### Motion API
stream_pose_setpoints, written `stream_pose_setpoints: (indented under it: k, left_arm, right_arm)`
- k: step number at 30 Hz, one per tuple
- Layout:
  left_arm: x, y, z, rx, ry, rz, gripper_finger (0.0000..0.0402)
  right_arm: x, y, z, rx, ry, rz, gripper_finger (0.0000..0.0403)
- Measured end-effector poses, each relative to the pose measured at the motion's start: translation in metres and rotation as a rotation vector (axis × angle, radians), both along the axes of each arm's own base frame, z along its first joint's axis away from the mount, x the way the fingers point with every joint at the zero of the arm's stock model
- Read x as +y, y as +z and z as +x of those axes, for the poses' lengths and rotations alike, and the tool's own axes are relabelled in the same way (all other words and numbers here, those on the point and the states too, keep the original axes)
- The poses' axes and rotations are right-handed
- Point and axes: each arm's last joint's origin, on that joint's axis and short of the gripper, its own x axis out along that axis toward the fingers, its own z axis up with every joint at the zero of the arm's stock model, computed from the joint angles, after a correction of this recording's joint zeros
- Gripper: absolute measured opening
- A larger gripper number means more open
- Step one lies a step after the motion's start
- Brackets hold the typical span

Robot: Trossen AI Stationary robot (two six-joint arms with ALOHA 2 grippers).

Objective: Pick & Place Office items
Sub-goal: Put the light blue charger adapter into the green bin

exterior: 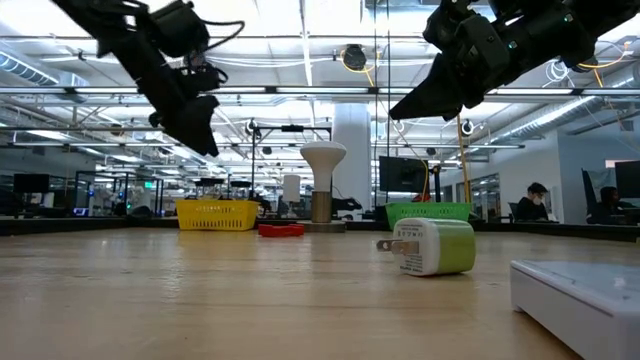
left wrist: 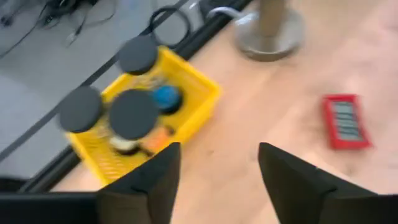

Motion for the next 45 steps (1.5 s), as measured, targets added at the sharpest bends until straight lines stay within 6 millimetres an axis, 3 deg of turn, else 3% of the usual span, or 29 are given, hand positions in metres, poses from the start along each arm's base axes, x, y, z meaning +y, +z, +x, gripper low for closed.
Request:
stream_pose_setpoints:
  k: [5,10,13,19,25,30,38,45]
  left_arm:
    - [-0.033,-0.019,-0.006,-0.097,-0.157,0.047,0.0143]
    - [-0.052,-0.03,-0.004,-0.279,-0.258,-0.072,0.0085]
    - [-0.061,-0.029,0.0,-0.336,-0.319,-0.16,0.006]
    - [-0.094,-0.028,0.012,-0.349,-0.502,-0.128,0.0005]
    - [-0.131,-0.034,0.028,-0.411,-0.644,-0.151,0.0019]
    - [-0.149,-0.053,0.037,-0.358,-0.546,-0.094,0.0007]
    - [-0.149,-0.084,0.047,-0.295,-0.398,-0.16,0.0028]
    - [-0.149,-0.086,0.054,-0.34,-0.425,-0.122,0.0032]
  right_arm:
    - [0.0,0.001,0.0,-0.006,0.006,-0.019,0.0]
    - [-0.002,0.002,0.001,-0.019,0.011,-0.046,0.0002]
    - [-0.002,0.002,0.001,-0.022,0.006,-0.032,0.0003]
    - [-0.002,0.002,0.001,-0.023,0.003,-0.025,0.0002]
    - [-0.002,0.003,0.001,-0.027,0.004,-0.025,0.0001]
    - [-0.002,0.004,0.002,-0.041,0.003,-0.024,0.0003]
    - [-0.002,0.005,0.002,-0.053,0.003,-0.023,0.0002]
    - [-0.002,0.005,0.002,-0.052,0.003,-0.023,0.0003]
